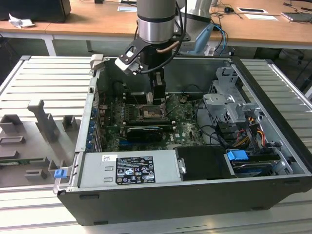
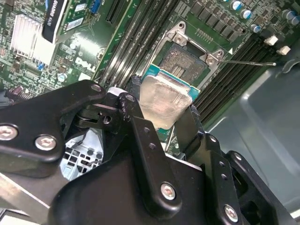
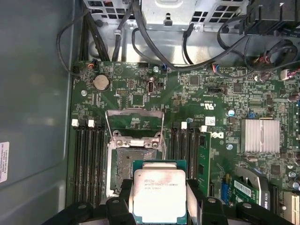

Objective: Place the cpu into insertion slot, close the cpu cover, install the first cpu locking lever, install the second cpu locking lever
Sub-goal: 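Place the cpu into insertion slot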

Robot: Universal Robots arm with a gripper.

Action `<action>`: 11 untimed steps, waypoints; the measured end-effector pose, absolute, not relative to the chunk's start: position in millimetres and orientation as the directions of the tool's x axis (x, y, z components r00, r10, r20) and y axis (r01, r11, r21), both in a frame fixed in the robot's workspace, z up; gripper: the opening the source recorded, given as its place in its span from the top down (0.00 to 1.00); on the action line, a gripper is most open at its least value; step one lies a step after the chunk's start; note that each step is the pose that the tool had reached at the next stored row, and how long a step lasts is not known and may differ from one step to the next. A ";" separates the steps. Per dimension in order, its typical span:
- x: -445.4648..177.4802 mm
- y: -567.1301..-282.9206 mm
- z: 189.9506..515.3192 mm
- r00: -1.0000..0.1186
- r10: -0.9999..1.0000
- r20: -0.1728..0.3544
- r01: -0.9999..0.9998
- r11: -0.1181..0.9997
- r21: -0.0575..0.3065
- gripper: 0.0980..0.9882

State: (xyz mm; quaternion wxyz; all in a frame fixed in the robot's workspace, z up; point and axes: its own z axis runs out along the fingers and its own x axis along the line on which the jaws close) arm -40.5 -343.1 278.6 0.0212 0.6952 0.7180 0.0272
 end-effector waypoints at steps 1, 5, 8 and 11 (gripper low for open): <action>-40.5 -342.7 276.6 -0.033 0.999 0.007 0.997 0.032 0.069 0.51; -40.5 -340.8 268.9 -0.033 0.999 0.008 0.997 0.032 0.069 0.51; -40.5 -339.3 260.7 -0.033 0.999 0.007 0.997 0.032 0.069 0.51; -40.5 -338.3 254.3 -0.032 0.999 0.007 0.997 0.031 0.069 0.51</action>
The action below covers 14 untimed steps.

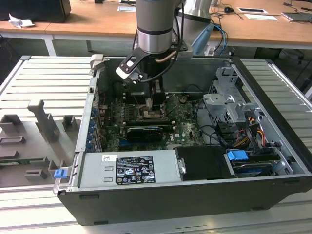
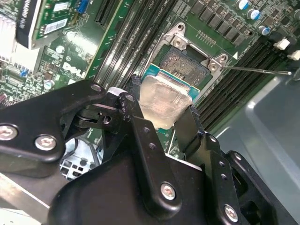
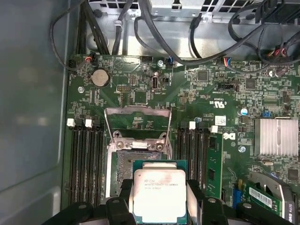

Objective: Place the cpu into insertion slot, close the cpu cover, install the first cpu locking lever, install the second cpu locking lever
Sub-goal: 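Place the cpu into insertion slot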

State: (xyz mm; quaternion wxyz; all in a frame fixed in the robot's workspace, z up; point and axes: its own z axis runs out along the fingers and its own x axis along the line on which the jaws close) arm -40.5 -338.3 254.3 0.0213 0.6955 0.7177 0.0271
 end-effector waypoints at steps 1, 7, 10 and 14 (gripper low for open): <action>-40.6 -337.9 251.4 -0.031 0.999 0.007 0.997 0.030 0.069 0.51; -41.8 -335.8 232.8 -0.030 1.000 0.007 0.997 0.029 0.068 0.51; -43.5 -334.1 226.2 -0.030 1.000 0.007 0.997 0.029 0.068 0.51; -43.7 -327.6 219.9 -0.019 1.000 0.007 0.997 0.018 0.068 0.51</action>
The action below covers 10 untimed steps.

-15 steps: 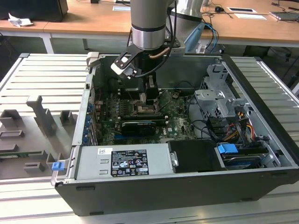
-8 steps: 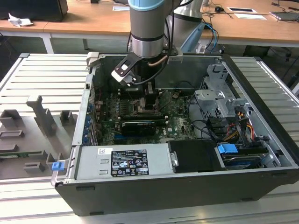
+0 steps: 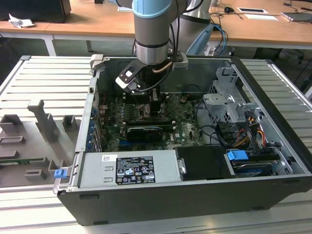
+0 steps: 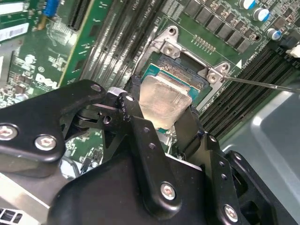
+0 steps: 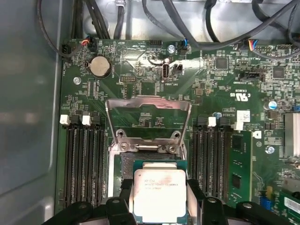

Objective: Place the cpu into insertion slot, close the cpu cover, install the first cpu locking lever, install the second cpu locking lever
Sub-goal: 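Place the cpu into insertion slot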

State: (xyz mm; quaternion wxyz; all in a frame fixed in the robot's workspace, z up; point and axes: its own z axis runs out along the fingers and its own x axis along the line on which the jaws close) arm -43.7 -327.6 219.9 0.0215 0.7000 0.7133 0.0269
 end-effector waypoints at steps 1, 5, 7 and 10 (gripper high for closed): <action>-43.7 -325.5 218.1 -0.014 1.000 0.007 0.998 0.013 0.068 0.51; -43.9 -322.3 210.0 -0.009 1.000 0.007 0.998 0.009 0.068 0.51; -44.0 -322.3 208.2 -0.003 1.000 0.007 0.998 0.003 0.068 0.51; -44.1 -322.3 206.0 -0.001 1.000 0.007 0.998 0.000 0.068 0.51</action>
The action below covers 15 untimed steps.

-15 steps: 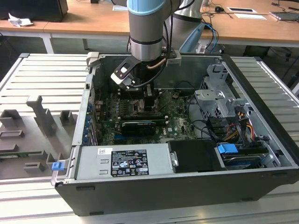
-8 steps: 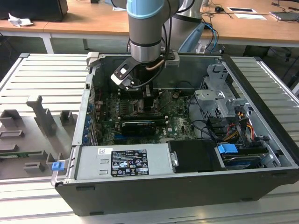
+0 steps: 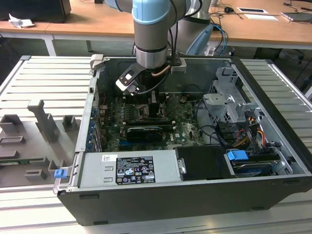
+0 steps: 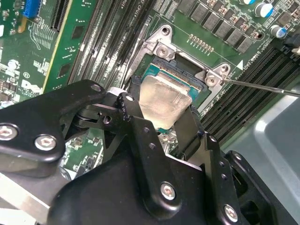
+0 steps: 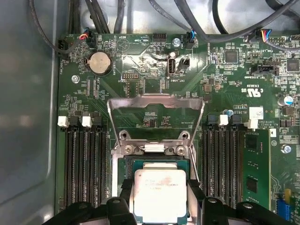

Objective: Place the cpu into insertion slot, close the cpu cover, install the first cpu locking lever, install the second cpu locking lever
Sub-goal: 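Place the cpu into insertion slot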

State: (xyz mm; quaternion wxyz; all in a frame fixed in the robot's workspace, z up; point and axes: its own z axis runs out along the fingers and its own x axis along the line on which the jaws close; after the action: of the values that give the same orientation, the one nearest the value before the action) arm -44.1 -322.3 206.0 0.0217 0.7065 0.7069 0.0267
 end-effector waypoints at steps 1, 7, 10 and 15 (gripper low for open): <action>-44.1 -322.2 205.0 -0.001 1.000 0.007 0.998 0.000 0.068 0.51; -44.7 -318.8 201.8 -0.001 1.000 0.007 0.998 0.000 0.068 0.51; -45.0 -318.1 200.2 -0.001 1.000 0.007 0.998 0.000 0.068 0.51; -45.1 -318.1 200.0 -0.001 1.000 0.006 0.998 0.000 0.068 0.51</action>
State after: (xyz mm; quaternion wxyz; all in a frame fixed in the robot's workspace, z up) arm -45.1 -318.1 200.0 0.0220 0.7065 0.7068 0.0264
